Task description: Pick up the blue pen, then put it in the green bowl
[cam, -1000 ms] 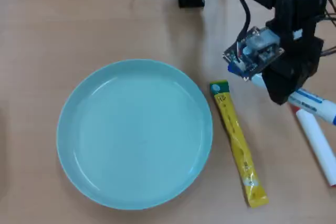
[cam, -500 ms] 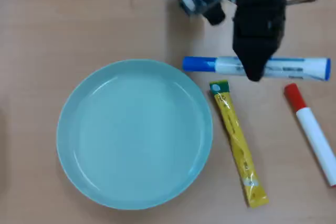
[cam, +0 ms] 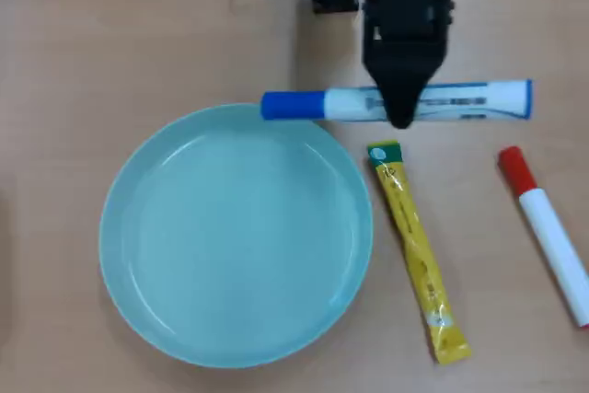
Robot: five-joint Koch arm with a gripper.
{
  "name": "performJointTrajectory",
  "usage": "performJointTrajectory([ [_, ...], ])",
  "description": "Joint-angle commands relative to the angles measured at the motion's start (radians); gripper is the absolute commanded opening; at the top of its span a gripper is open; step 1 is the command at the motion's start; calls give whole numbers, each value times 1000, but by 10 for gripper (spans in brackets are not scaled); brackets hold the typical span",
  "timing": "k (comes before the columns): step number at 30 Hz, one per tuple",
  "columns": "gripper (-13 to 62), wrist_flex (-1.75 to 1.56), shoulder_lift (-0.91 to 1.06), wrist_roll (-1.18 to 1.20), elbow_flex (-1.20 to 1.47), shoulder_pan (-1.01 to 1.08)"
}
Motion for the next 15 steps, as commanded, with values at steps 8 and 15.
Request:
performJointTrajectory([
  [8, -69, -233, 153, -55, 216, 77],
  [15, -69, -376, 173, -60, 368, 140],
])
